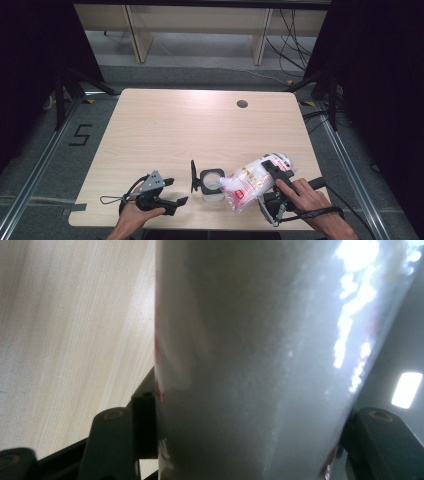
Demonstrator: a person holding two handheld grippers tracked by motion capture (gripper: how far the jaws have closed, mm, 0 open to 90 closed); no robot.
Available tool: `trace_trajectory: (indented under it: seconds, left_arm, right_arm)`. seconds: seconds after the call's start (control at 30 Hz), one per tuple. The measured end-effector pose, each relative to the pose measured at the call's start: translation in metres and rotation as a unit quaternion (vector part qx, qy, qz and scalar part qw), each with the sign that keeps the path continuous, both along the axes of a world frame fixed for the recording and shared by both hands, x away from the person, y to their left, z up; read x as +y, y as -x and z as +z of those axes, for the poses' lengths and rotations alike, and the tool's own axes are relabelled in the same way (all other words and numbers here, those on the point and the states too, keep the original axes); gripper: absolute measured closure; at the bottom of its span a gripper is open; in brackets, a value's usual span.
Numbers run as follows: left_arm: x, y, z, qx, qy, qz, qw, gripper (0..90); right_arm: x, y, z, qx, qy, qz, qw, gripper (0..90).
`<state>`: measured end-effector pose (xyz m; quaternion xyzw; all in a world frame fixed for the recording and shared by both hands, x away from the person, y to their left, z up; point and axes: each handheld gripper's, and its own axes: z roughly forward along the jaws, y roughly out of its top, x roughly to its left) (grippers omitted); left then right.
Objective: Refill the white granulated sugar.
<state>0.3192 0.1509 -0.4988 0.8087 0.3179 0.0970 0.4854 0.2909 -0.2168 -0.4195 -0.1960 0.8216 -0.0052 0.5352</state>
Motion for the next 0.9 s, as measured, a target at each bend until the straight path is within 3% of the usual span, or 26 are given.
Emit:
trace_trajectory:
  seconds: [0.07, 0.13, 0.27, 0.43, 0.47, 0.5, 0.63, 0.7, 0.73, 0.9]
  left_arm:
    - [0.0001, -0.0001, 0.0000, -0.001, 0.000, 0.000, 1.0000, 16.5]
    - [-0.0010, 0.0001, -0.0004, 0.001, 0.004, 0.002, 1.0000, 16.6]
    - [-0.0010, -0.0002, -0.0008, -0.001, 0.001, -0.001, 1.0000, 16.6]
    - [-0.0012, 0.0000, -0.0013, -0.001, 0.002, 0.002, 1.0000, 16.5]
    - [-0.0020, -0.0002, -0.0018, -0.002, 0.007, 0.001, 1.0000, 16.6]
    - [-0.0023, 0.0008, -0.0019, 0.008, 0.007, 0.006, 0.9999, 16.5]
    - [-0.0021, 0.0007, -0.0016, 0.005, 0.007, 0.006, 0.9999, 16.5]
    - [-0.0018, 0.0009, -0.0013, 0.006, 0.006, 0.008, 0.9999, 16.6]
    - [-0.0018, 0.0009, -0.0013, 0.006, 0.006, 0.008, 0.9999, 16.6]
    - [-0.0022, 0.0011, -0.0015, 0.008, 0.007, 0.007, 0.9999, 16.6]
  right_arm:
    - [-0.0011, 0.0009, -0.0018, 0.003, -0.013, -0.009, 0.9999, 40.1]
    - [0.0004, 0.0003, 0.0010, -0.002, 0.001, -0.002, 1.0000, 40.1]
    - [0.0018, -0.0011, 0.0027, -0.005, 0.003, 0.007, 1.0000, 40.1]
    - [0.0009, -0.0007, 0.0029, -0.003, -0.002, -0.002, 1.0000, 40.1]
    - [0.0018, -0.0016, 0.0043, -0.008, 0.007, 0.009, 0.9999, 40.1]
    - [0.0015, -0.0010, 0.0039, -0.004, 0.006, 0.002, 1.0000, 40.1]
    - [0.0019, -0.0020, 0.0027, -0.006, 0.015, 0.010, 0.9998, 40.1]
    - [0.0029, -0.0025, 0.0015, -0.014, 0.007, 0.014, 0.9998, 40.1]
    - [0.0029, -0.0039, 0.0025, -0.014, 0.018, 0.023, 0.9995, 40.1]
    - [0.0026, -0.0031, 0.0011, -0.004, 0.021, 0.009, 0.9997, 40.2]
